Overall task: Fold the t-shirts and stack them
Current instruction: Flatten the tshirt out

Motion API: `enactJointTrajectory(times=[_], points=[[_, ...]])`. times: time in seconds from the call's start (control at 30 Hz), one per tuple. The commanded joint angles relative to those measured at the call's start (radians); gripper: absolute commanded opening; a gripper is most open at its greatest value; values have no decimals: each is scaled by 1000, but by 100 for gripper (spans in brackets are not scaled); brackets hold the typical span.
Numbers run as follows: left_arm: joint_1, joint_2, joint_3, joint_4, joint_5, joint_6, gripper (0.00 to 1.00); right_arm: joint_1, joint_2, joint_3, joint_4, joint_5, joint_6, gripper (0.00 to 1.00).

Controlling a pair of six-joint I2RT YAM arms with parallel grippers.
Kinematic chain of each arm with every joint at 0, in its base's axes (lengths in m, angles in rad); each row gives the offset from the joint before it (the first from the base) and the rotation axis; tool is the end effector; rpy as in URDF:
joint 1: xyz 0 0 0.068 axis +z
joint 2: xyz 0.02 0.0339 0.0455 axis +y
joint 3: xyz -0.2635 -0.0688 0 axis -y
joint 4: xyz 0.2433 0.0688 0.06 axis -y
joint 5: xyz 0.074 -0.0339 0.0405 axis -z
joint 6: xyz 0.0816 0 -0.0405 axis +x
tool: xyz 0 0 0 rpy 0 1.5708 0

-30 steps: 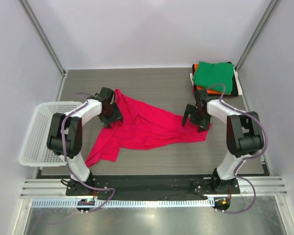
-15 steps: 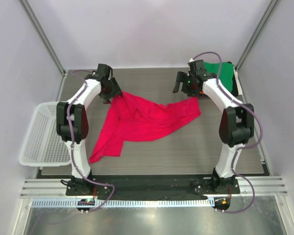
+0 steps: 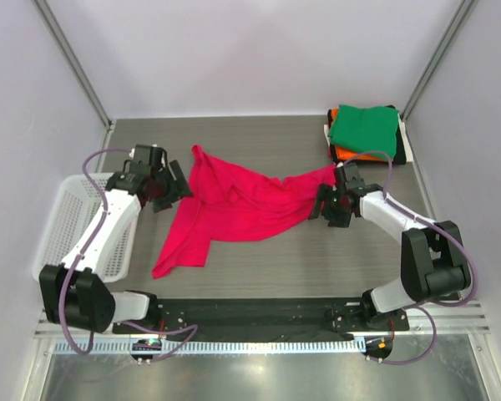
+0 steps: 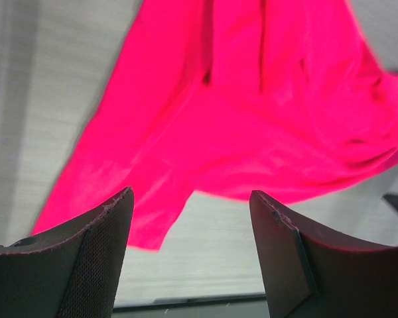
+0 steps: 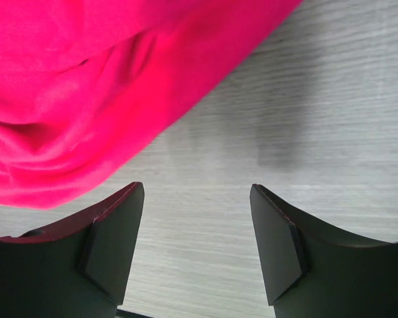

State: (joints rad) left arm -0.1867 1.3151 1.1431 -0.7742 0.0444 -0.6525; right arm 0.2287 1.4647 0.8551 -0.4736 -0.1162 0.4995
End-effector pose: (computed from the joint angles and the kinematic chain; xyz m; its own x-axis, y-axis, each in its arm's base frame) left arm 0.2885 -0.0582 0.2597 -0.7614 -0.4735 -0.4428 -0.3164 0.8676 -0.3837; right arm 0.2886 0.0769 0.1484 -0.8885 0.2816 -0.3622 0.1680 0.9343 0.3143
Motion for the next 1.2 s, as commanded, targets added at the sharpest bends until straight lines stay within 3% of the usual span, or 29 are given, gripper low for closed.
enactJointTrajectory(times=[0.0, 0.27, 0.37, 0.5, 0.53, 0.63, 0.67, 0.8, 0.9, 1.0, 1.07, 1.1, 1.13, 1.17], points=[[0, -86, -69, -30, 15, 39, 72, 0, 40, 28, 141, -11, 20, 71], [1, -272, -209, -60, -6, 54, 72, 0, 201, 125, 185, 24, 13, 68], [0, -319, -241, -59, -27, 60, 72, 0, 242, 142, 203, 26, 19, 61], [0, -359, -266, -54, -29, 67, 73, 0, 255, 151, 207, 26, 19, 37], [0, -364, -266, -50, -29, 73, 73, 0, 252, 148, 204, 20, 14, 22], [0, -379, -276, -36, -37, 76, 73, 0, 209, 137, 152, 15, 7, 2], [1, -387, -281, -34, -37, 76, 73, 0, 188, 137, 120, 35, -1, 1], [0, -409, -293, -16, -23, 79, 73, 1, 22, 176, -132, 101, -21, 1], [1, -416, -301, -2, -14, 80, 74, 1, -72, 313, -351, 101, -29, 1], [0, -418, -304, 6, -8, 80, 74, 1, 9, 555, -494, 55, -45, 1], [1, -419, -306, 7, -8, 80, 74, 0, 206, 796, -563, 49, -71, 1], [1, -421, -306, 9, -6, 80, 74, -3, 297, 887, -577, 49, -78, 9], [0, -421, -306, 9, -6, 80, 74, -20, 381, 1091, -627, 46, -85, 31], [0, -421, -306, 7, -8, 80, 74, -25, 571, 1215, -687, 52, -88, 49]])
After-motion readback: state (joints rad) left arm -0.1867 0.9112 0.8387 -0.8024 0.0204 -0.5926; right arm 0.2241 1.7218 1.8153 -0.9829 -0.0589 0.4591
